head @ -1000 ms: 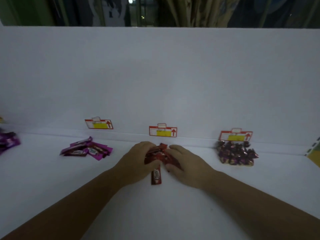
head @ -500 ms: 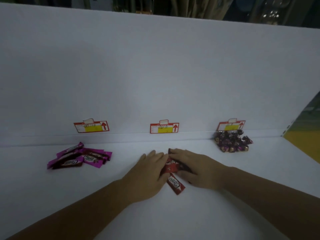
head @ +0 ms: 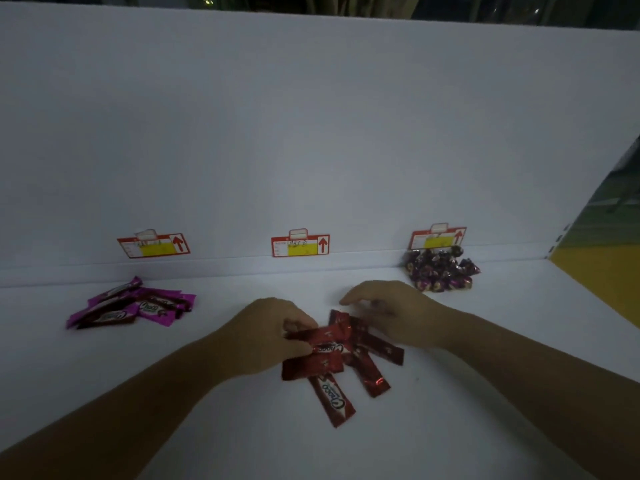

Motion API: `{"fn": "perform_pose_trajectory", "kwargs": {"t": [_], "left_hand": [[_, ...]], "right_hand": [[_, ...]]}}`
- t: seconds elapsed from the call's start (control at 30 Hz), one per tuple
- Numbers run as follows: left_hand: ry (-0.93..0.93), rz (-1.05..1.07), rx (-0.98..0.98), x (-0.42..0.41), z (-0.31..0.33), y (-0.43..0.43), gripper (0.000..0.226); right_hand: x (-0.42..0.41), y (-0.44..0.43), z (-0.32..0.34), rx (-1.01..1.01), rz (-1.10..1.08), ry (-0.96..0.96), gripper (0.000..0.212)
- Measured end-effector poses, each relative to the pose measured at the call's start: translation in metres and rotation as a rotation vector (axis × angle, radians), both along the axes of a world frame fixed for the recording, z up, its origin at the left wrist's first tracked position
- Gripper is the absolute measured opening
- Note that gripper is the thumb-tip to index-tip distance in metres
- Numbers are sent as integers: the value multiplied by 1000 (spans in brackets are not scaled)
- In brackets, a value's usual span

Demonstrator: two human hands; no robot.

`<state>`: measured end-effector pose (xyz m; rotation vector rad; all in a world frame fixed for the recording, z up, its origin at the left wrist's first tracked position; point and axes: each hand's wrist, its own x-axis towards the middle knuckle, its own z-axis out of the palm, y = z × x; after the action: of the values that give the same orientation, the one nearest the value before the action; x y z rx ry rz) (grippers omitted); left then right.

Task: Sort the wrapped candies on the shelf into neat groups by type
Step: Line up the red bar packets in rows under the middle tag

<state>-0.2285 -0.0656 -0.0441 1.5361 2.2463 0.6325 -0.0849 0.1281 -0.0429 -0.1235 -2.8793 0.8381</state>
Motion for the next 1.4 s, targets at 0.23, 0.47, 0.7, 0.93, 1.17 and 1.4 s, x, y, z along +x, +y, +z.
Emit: {"fn": "perform_pose_trajectory", "kwargs": {"t": [0.23,0.47,0.7,0.93,1.17,1.4], "left_hand": [[-206,172,-4,-17,5,6,10],[-579,386,145,-21,10,3,19],[-645,397,159,-29,12,-2,18],[-565,521,256,-47,17,-1,28],[-34,412,215,-43,-11,13,20],[64,454,233,-47,-20,25,13]], "right_hand": [[-28,7,9,47,167,-148,35],[-30,-1,3,144,172,-77,24],[-34,2,1,6,136,-67,11],[-28,29,2,-266,-79,72,13],[-30,35,-19,-3,-150,324,7],[-31,35,-22,41,-169,293,11]]}}
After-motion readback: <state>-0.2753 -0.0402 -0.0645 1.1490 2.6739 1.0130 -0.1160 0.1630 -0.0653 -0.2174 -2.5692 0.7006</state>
